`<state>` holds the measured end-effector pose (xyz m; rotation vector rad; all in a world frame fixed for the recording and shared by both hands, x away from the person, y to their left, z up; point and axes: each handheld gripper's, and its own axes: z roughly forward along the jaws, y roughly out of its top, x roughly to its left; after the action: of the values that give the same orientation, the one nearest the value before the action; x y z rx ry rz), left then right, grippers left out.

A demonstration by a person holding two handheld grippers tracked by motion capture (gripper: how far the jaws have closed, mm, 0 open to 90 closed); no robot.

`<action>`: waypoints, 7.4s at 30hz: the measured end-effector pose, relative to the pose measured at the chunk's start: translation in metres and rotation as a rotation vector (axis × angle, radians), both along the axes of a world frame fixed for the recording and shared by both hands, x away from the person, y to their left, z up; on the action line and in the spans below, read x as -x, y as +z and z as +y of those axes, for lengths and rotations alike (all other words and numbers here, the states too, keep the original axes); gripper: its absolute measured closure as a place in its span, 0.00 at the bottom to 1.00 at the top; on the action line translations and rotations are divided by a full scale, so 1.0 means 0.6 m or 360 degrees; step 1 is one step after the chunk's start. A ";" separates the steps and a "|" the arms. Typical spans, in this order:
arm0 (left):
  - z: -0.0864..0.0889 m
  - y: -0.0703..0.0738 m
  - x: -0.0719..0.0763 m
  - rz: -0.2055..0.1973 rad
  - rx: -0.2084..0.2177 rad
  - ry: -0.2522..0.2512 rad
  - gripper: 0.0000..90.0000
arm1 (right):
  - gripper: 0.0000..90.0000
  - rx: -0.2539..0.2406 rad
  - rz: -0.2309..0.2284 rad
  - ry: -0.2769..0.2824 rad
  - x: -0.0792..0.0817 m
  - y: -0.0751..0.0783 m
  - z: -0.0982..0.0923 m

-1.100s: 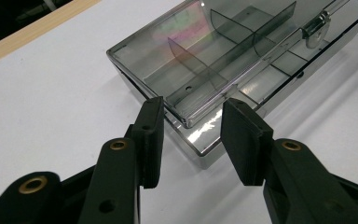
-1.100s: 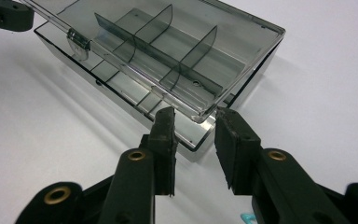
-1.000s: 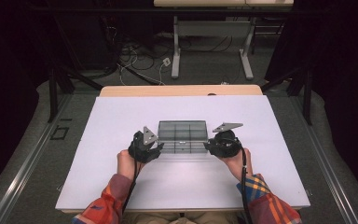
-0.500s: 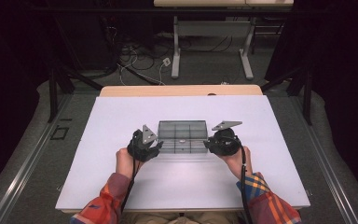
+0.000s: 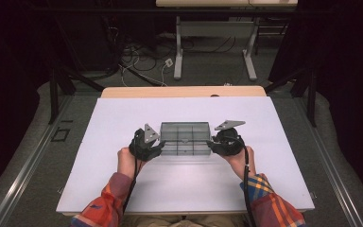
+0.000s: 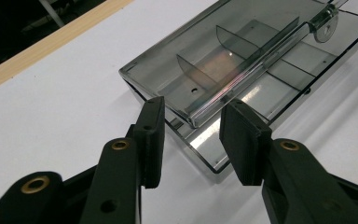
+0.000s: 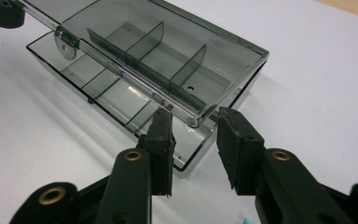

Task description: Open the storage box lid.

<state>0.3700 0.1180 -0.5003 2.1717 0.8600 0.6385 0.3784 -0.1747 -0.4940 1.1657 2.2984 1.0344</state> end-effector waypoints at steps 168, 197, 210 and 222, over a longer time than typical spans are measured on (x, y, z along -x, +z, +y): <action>0.096 -0.054 0.079 0.0341 -0.0105 0.0067 0.00 | 0.10 -0.0047 0.0343 0.0105 0.001 -0.034 -0.074; 0.104 -0.049 0.087 0.0351 -0.0113 0.0036 0.00 | 0.37 -0.0035 0.0374 -0.0008 0.006 -0.055 -0.116; 0.106 -0.049 0.080 0.0343 -0.0106 0.0040 0.00 | 0.77 -0.0003 0.0371 -0.0077 -0.003 -0.073 -0.105; 0.104 -0.051 0.077 0.0363 -0.0126 0.0017 0.00 | 0.89 0.0023 0.0418 -0.0073 -0.005 -0.080 -0.102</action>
<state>0.3236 0.1802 -0.5308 2.3450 0.9793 0.4416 0.3816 -0.2357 -0.5420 1.4156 2.4569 0.8918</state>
